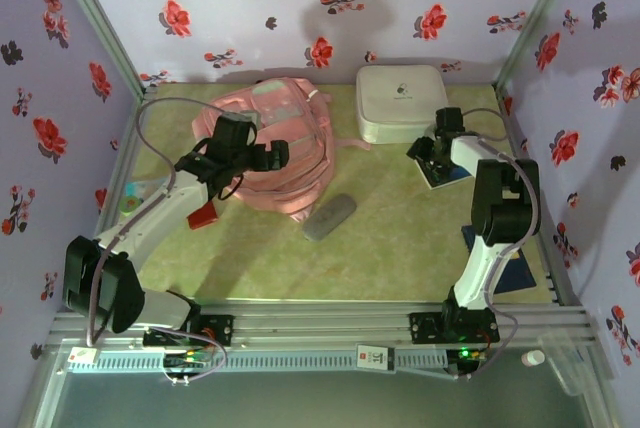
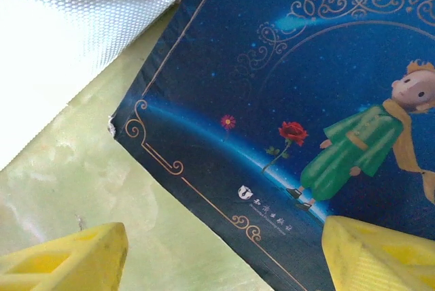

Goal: Pack the student bag

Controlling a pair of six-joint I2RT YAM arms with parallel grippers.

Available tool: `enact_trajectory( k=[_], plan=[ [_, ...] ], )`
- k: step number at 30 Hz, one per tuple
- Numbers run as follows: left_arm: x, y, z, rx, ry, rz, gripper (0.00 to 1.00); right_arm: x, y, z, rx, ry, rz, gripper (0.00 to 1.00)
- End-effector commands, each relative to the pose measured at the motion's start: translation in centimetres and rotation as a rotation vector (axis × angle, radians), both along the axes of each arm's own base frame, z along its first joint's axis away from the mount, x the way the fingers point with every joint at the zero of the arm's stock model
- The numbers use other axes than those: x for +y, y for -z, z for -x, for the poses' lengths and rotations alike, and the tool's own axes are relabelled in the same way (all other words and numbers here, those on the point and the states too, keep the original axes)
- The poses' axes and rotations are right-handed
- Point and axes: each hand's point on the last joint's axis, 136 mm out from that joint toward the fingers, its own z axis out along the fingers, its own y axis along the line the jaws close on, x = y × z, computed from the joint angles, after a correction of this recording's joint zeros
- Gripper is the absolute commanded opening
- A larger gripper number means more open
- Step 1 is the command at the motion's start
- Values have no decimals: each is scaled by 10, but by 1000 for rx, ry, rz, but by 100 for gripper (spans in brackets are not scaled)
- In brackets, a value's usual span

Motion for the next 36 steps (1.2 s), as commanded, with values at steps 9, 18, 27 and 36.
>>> enact_trajectory(
  k=[9, 18, 27, 36],
  plan=[
    [-26, -5, -9, -12, 41, 37, 100, 35, 13, 77, 110, 41, -210, 74],
    [-73, 8, -17, 29, 138, 32, 100, 74, 7, 166, 169, -51, -209, 73],
    [-155, 24, -14, 86, 293, 37, 100, 17, -88, 130, -121, -46, 86, 82],
    [-206, 50, -6, 149, 348, 46, 100, 23, -73, 77, -115, -92, -48, 78]
  ],
)
